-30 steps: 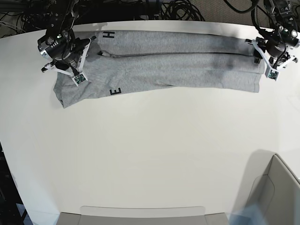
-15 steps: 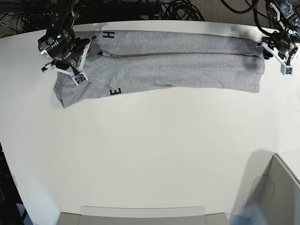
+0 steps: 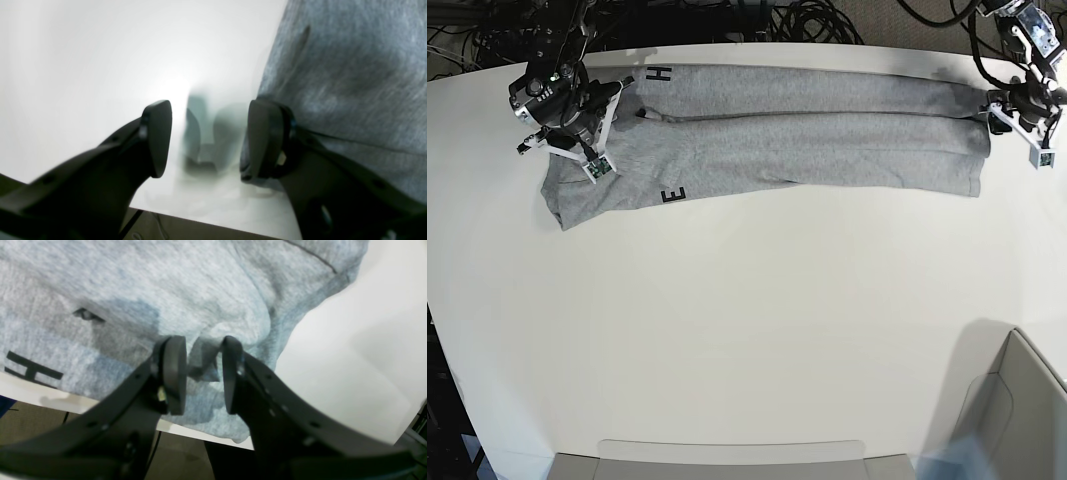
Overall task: Fold the T-shirt properly
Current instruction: 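Lower the folded hem onto the shirt and hold with both grippers, then pull the shirt end with the left gripper to straighten the strip, then grasp the shirt end with the left gripper and fold it toward the right gripper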
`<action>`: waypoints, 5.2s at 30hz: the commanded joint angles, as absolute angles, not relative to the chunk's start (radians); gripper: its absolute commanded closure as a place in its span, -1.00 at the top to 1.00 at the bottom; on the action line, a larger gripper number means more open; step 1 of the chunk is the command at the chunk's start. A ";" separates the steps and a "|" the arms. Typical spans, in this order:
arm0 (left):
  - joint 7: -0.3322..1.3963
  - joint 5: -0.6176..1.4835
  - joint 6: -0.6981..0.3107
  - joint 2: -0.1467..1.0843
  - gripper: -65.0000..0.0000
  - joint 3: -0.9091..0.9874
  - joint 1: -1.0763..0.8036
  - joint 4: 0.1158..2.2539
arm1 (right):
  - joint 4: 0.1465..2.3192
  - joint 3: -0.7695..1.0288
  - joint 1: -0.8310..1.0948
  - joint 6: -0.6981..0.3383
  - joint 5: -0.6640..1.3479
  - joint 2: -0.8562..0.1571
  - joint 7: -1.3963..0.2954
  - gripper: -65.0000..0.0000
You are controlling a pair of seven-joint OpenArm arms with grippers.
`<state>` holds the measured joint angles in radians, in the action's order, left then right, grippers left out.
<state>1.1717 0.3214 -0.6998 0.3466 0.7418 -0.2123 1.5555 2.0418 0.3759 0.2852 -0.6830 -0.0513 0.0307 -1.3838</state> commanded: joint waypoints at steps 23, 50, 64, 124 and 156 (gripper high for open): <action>1.273 0.325 -0.698 0.309 0.12 0.684 -0.206 1.709 | 2.057 0.374 0.280 -0.698 -0.051 0.028 -1.377 -0.43; 1.141 0.338 -0.698 0.320 0.12 0.530 -0.084 1.167 | 2.057 0.372 0.282 -0.698 -0.053 0.019 -1.377 -0.43; 1.125 0.619 -0.698 0.460 -1.00 0.337 -0.153 1.096 | 2.057 0.374 0.282 -0.698 -0.054 0.018 -1.377 -0.43; 1.396 0.624 -0.698 0.282 -1.00 0.162 -0.197 2.006 | 2.057 0.337 0.295 -0.698 -0.050 0.028 -1.377 -0.43; 1.395 0.622 -0.634 0.153 -1.00 -0.053 -0.214 2.028 | 2.057 0.338 0.294 -0.698 -0.054 0.048 -1.377 -0.43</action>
<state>1.4132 0.6037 -0.6323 0.1520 -0.0532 -0.2272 2.0102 2.0411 0.3370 0.2989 -0.6830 -0.0563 0.0528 -1.3838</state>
